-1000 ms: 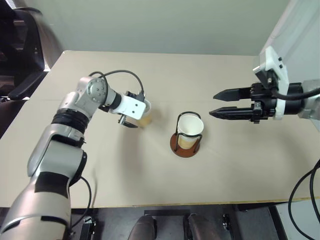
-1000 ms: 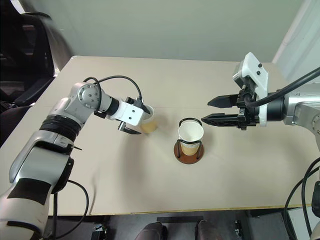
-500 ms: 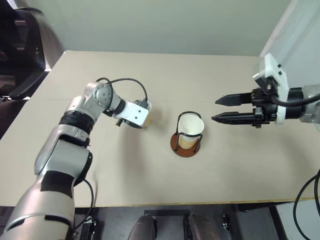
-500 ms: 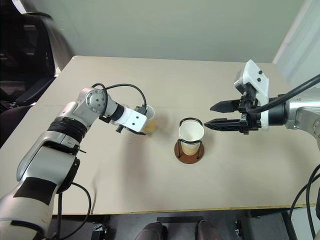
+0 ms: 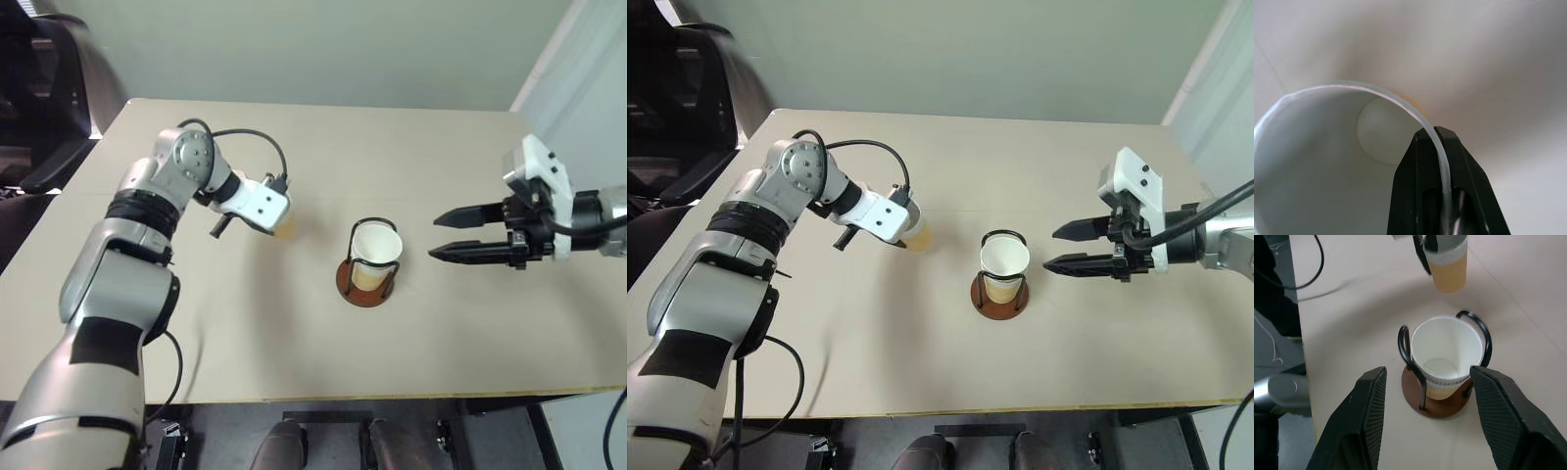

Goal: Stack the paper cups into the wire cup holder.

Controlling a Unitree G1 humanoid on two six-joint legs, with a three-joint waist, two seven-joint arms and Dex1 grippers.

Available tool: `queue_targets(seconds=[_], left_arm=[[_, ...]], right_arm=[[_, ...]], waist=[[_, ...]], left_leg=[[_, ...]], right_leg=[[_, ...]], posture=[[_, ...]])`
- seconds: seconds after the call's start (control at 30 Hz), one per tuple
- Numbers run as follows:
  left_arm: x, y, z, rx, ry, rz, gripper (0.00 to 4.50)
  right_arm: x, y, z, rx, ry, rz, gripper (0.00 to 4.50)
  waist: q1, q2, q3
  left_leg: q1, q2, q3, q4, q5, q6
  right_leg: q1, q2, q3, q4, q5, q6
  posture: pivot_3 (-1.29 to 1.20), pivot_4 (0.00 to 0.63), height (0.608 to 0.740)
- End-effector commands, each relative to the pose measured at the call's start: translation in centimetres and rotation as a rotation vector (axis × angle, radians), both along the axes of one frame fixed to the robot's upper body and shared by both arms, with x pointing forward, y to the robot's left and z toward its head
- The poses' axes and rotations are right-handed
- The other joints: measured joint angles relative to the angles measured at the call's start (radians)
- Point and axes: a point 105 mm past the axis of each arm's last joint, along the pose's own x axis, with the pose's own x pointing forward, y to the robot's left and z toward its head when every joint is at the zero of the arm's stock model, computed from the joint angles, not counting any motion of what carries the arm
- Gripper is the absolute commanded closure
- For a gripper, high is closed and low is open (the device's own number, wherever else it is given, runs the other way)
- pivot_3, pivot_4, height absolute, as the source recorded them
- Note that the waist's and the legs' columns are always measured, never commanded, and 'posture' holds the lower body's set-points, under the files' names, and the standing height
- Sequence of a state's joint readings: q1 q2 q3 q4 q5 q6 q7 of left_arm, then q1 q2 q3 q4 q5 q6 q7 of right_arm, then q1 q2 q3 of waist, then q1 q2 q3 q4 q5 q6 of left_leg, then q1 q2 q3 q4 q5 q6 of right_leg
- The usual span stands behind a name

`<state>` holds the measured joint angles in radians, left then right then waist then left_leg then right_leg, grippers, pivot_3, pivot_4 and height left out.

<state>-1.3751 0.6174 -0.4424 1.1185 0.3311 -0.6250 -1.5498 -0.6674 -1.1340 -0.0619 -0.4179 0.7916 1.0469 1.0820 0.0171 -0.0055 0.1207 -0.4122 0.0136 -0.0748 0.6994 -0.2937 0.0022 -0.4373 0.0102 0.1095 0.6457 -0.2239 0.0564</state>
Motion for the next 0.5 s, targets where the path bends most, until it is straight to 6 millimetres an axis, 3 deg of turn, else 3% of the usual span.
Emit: queue_targets(seconds=[0.03, 0.33, 0.5], left_arm=[[-0.3, -2.1, 3.4, -0.096, -0.018, -0.050, 4.47], [-1.3, -7.1, 8.8, -0.197, -0.081, -0.173, 4.47], [-2.6, -9.6, 10.5, -0.213, -0.080, -0.260, 4.47]], right_arm=[[-0.7, -0.8, 0.7, -0.028, -0.034, 0.010, 1.79], [-1.4, -2.9, -1.4, -0.112, 0.018, -0.017, 1.79], [-1.6, -3.0, -1.5, -0.120, 0.010, -0.017, 1.79]], waist=[[0.004, 0.000, 0.000], [0.012, 0.003, 0.000], [0.010, 0.005, 0.001]], left_leg=[[0.000, -0.001, 0.001, 0.000, 0.000, 0.000], [-0.003, -0.002, 0.004, 0.002, -0.004, 0.008], [-0.003, -0.001, 0.005, 0.003, -0.004, 0.009]], right_leg=[[0.000, 0.001, 0.000, 0.000, 0.000, 0.001], [-0.001, -0.002, 0.001, -0.002, 0.002, 0.004], [-0.001, -0.001, 0.002, -0.001, 0.003, 0.005]], posture=[[0.00, 0.150, 0.740], [0.00, 0.150, 0.740], [0.00, 0.150, 0.740]])
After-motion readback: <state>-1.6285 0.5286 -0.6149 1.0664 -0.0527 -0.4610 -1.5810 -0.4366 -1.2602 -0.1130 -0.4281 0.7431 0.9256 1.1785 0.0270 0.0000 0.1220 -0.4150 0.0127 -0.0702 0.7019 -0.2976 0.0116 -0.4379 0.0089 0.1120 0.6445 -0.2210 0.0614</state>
